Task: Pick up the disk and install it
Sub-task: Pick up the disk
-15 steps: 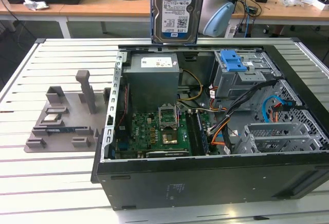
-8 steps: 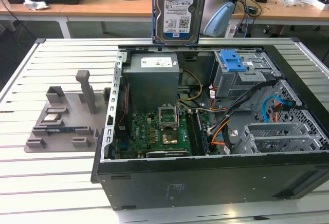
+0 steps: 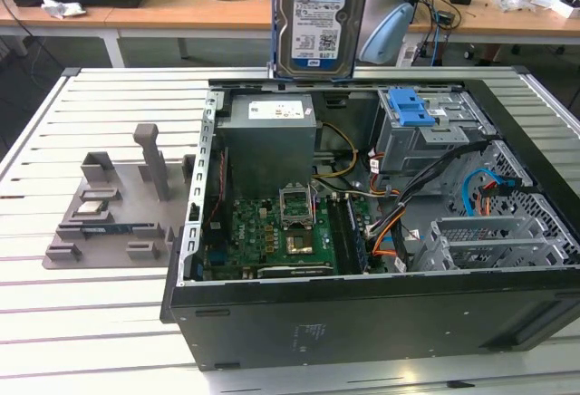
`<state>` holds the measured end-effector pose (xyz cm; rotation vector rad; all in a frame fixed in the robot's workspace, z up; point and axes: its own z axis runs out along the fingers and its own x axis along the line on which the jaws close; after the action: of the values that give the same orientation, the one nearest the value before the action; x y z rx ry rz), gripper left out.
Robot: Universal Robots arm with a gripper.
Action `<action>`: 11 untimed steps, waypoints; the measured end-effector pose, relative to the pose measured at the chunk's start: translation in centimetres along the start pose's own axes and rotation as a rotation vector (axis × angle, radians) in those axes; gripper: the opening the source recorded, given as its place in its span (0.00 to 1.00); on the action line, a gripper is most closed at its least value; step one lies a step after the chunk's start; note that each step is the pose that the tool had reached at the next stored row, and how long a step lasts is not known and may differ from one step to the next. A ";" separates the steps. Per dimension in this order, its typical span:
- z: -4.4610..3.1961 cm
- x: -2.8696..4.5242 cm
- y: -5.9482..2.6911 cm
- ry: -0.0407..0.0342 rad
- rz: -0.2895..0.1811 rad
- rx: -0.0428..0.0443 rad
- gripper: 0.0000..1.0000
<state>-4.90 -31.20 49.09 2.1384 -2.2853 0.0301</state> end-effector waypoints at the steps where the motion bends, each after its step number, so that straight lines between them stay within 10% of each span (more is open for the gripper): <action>1: 0.00 0.02 -0.05 0.0000 0.000 0.0000 0.37; 11: 0.03 0.93 -0.58 0.0000 0.000 0.0000 0.37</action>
<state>-4.39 -32.16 49.08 2.1383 -2.2854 0.0301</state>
